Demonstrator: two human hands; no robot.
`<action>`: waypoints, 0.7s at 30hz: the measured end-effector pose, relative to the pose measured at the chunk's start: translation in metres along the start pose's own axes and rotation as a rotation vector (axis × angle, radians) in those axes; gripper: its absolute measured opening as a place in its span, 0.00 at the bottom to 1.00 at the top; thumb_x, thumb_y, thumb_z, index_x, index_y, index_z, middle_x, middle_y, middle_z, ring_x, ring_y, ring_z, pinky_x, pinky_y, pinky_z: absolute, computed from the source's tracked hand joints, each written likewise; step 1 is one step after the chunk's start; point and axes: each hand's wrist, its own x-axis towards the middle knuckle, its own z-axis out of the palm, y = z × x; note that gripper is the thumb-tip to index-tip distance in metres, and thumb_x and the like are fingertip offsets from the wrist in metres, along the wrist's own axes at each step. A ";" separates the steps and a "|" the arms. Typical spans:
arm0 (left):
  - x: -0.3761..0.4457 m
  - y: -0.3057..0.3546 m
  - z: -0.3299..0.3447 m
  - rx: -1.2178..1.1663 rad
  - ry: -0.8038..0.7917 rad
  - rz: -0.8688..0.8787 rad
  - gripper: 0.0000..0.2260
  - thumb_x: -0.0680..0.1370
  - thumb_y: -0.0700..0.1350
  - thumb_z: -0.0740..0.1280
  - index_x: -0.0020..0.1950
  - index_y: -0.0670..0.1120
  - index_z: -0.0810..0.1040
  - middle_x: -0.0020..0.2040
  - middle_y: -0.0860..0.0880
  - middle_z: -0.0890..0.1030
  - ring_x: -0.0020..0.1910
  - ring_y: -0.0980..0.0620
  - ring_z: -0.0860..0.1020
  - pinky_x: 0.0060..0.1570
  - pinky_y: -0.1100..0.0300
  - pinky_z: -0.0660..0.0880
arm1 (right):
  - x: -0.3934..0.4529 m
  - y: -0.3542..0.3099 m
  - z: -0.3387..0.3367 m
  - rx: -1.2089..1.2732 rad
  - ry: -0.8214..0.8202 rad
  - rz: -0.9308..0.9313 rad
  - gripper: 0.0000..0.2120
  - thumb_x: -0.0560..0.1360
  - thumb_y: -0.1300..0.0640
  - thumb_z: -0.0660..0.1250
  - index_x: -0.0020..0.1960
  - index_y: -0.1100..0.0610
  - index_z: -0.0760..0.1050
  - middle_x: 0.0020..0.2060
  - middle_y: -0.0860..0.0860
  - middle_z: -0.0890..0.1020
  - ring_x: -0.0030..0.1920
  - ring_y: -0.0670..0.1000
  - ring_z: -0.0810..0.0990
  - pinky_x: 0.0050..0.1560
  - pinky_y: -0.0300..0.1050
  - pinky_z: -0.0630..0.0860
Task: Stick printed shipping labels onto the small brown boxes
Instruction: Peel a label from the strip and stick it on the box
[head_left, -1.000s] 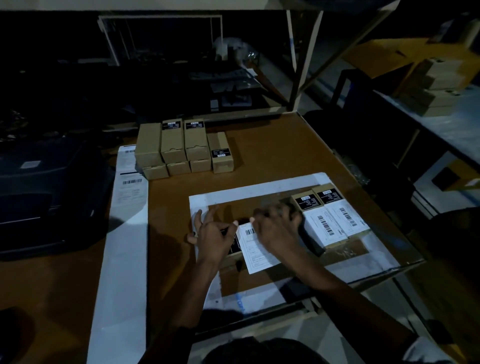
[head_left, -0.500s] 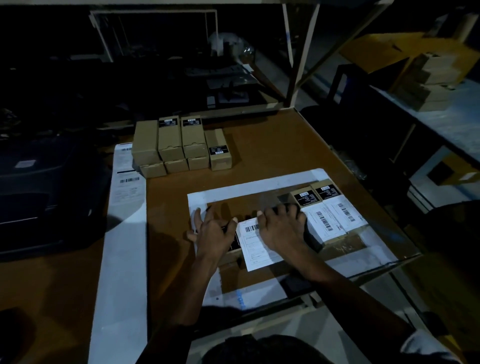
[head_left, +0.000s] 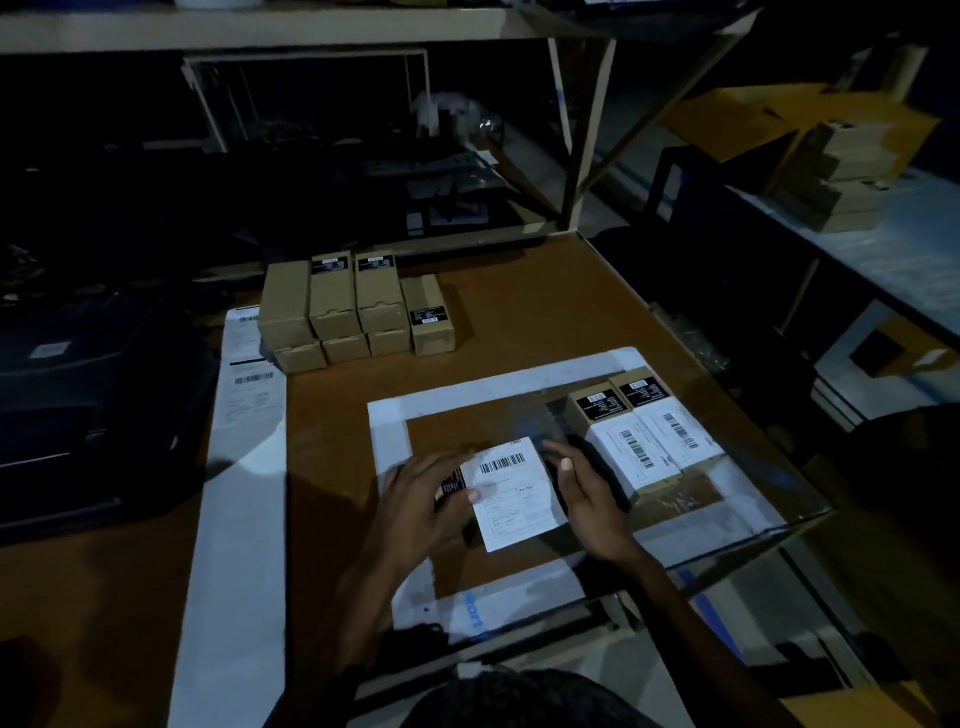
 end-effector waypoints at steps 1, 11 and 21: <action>-0.004 0.000 -0.003 0.014 -0.062 -0.001 0.24 0.75 0.59 0.70 0.70 0.57 0.75 0.67 0.59 0.77 0.65 0.57 0.74 0.64 0.48 0.71 | -0.002 0.001 -0.003 0.020 -0.004 0.002 0.17 0.85 0.50 0.54 0.70 0.51 0.72 0.66 0.48 0.79 0.67 0.46 0.76 0.65 0.45 0.74; -0.006 -0.006 -0.026 -0.147 -0.275 -0.142 0.38 0.70 0.51 0.78 0.71 0.69 0.61 0.69 0.65 0.72 0.68 0.59 0.72 0.66 0.54 0.74 | -0.010 0.007 -0.012 -0.021 -0.123 -0.030 0.37 0.72 0.69 0.75 0.75 0.51 0.65 0.66 0.48 0.79 0.68 0.45 0.75 0.67 0.44 0.72; 0.034 -0.014 -0.046 0.036 -0.342 -0.026 0.23 0.79 0.45 0.70 0.64 0.68 0.67 0.62 0.54 0.79 0.67 0.49 0.75 0.66 0.47 0.74 | 0.016 -0.026 -0.007 -0.143 -0.137 -0.067 0.25 0.77 0.64 0.70 0.65 0.40 0.70 0.56 0.37 0.75 0.64 0.44 0.73 0.51 0.29 0.73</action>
